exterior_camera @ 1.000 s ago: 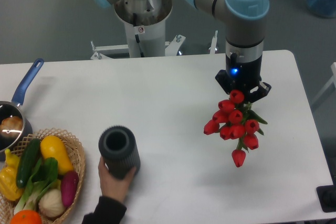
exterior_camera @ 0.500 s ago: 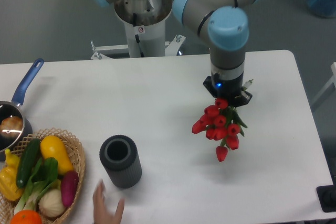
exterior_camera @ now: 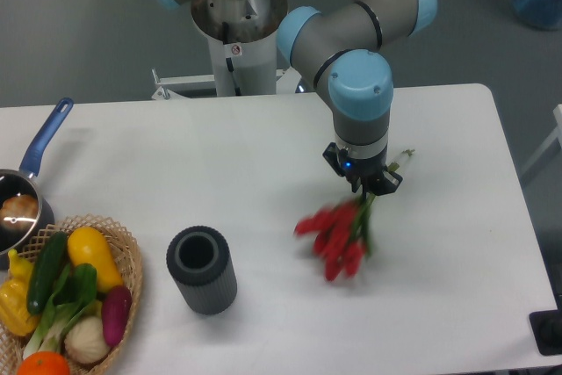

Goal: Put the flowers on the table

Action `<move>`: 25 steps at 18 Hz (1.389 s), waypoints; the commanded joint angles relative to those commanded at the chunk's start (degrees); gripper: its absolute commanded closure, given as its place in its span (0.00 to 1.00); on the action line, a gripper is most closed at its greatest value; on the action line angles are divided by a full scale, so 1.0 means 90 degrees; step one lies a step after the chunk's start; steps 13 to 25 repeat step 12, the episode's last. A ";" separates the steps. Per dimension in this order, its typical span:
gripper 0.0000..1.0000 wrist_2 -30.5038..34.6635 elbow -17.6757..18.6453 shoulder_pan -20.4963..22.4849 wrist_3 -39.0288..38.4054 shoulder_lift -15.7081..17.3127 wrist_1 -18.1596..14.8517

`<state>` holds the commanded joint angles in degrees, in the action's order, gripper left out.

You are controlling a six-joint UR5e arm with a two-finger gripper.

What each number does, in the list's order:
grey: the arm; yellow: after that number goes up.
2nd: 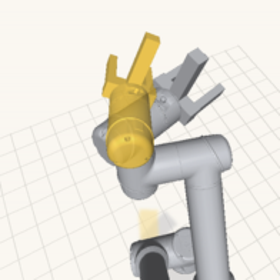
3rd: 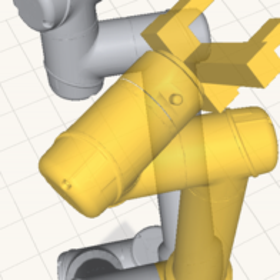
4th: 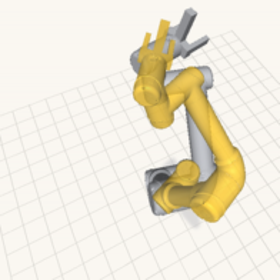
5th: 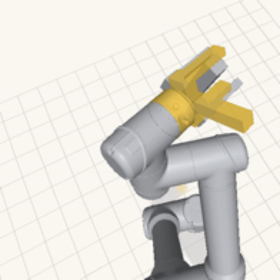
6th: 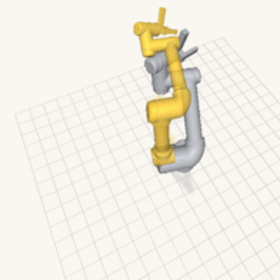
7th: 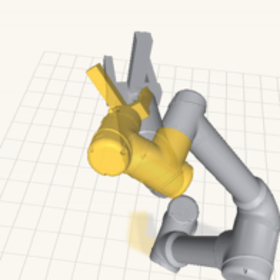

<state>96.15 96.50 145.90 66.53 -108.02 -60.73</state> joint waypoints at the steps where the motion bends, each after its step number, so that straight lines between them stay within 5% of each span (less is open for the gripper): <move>1: 0.00 0.0000 0.0000 0.0010 0.0000 0.0000 0.0010; 7: 0.00 -0.0234 -0.0029 0.0107 -0.0010 0.0020 0.0205; 11: 0.00 -0.0254 -0.0049 0.0234 0.0010 -0.0117 0.0956; 25: 0.00 -0.0244 -0.0049 0.0244 0.0010 -0.0127 0.0967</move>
